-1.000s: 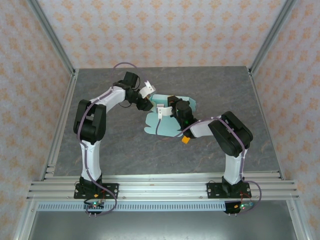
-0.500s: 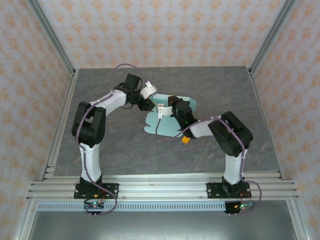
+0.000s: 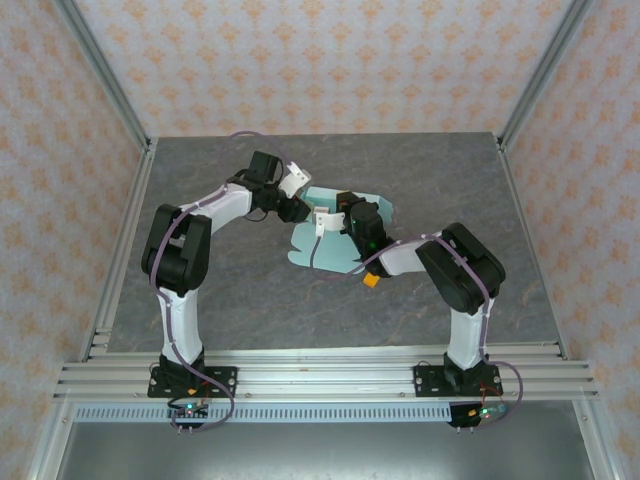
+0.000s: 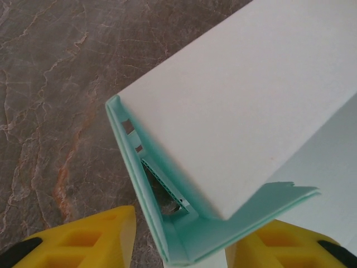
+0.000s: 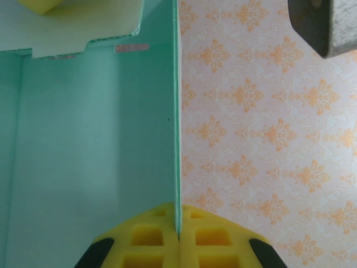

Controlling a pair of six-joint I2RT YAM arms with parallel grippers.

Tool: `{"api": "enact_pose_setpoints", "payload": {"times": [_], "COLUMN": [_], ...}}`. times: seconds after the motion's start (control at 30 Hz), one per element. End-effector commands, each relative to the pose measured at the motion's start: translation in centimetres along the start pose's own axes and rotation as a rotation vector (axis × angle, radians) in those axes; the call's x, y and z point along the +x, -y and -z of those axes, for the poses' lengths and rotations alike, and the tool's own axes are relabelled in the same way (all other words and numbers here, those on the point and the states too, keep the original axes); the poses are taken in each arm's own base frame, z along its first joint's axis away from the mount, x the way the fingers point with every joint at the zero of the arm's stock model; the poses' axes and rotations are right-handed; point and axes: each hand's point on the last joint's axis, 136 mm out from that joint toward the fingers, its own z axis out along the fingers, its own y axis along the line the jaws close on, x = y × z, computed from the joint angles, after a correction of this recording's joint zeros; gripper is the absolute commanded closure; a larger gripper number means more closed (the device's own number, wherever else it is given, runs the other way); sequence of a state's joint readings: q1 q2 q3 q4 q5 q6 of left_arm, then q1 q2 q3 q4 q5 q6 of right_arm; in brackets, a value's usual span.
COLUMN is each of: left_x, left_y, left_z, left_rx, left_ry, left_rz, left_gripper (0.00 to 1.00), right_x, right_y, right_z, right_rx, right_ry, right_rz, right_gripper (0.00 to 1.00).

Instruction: Fold the paper box

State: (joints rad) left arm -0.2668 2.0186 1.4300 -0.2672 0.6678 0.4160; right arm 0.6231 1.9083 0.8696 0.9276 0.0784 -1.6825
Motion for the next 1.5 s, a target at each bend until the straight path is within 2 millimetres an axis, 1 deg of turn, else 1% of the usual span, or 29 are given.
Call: {"api": "enact_pose_setpoints", "payload": {"times": [0.0, 0.2, 0.33, 0.5, 0.57, 0.7, 0.8, 0.93, 1.07, 1.23, 1.27, 1.47], "left_x": [-4.3, -4.6, -4.4, -4.6, -4.6, -4.8, -4.7, -4.5, -4.0, -3.7, -3.7, -3.8], "left_y": [0.2, -0.2, -0.4, -0.7, -0.7, -1.4, -1.6, -1.6, -1.4, -0.7, -0.9, -0.2], "left_z": [1.7, 1.6, 1.3, 1.3, 1.5, 1.5, 1.7, 2.0, 1.9, 1.6, 1.6, 1.8], "left_rx": [-0.03, -0.043, -0.052, -0.066, -0.075, -0.108, -0.128, -0.148, -0.137, -0.068, -0.065, 0.027], "left_ry": [0.141, 0.173, 0.179, 0.205, 0.216, 0.235, 0.243, 0.253, 0.212, 0.155, 0.148, 0.114], "left_rz": [-0.004, 0.052, 0.083, 0.1, 0.096, 0.11, 0.139, 0.123, 0.072, 0.026, 0.03, 0.02], "left_gripper": [0.54, 0.52, 0.5, 0.5, 0.51, 0.59, 0.6, 0.54, 0.49, 0.44, 0.42, 0.37], "right_x": [-2.5, -2.7, -2.8, -2.9, -2.8, -2.7, -2.6, -2.4, -2.2, -2.1, -2.1, -2.2], "right_y": [-1.4, -1.2, -0.9, -1.0, -1.0, -1.1, -1.0, -0.8, -0.6, -0.7, -0.8, -0.9], "right_z": [0.1, 0.2, 0.4, 0.4, 0.4, 0.5, 0.6, 0.6, 0.7, 0.6, 0.6, 0.4], "right_rx": [-0.043, -0.039, -0.037, -0.046, -0.049, -0.059, -0.062, -0.066, -0.07, -0.075, -0.077, -0.081], "right_ry": [0.079, 0.083, 0.088, 0.098, 0.097, 0.1, 0.099, 0.099, 0.097, 0.095, 0.096, 0.097], "right_rz": [-0.012, -0.02, -0.038, -0.047, -0.049, -0.058, -0.062, -0.068, -0.068, -0.069, -0.068, -0.071], "right_gripper": [1.0, 1.0, 1.0, 1.0, 1.0, 1.0, 1.0, 1.0, 1.0, 1.0, 1.0, 1.0]}}
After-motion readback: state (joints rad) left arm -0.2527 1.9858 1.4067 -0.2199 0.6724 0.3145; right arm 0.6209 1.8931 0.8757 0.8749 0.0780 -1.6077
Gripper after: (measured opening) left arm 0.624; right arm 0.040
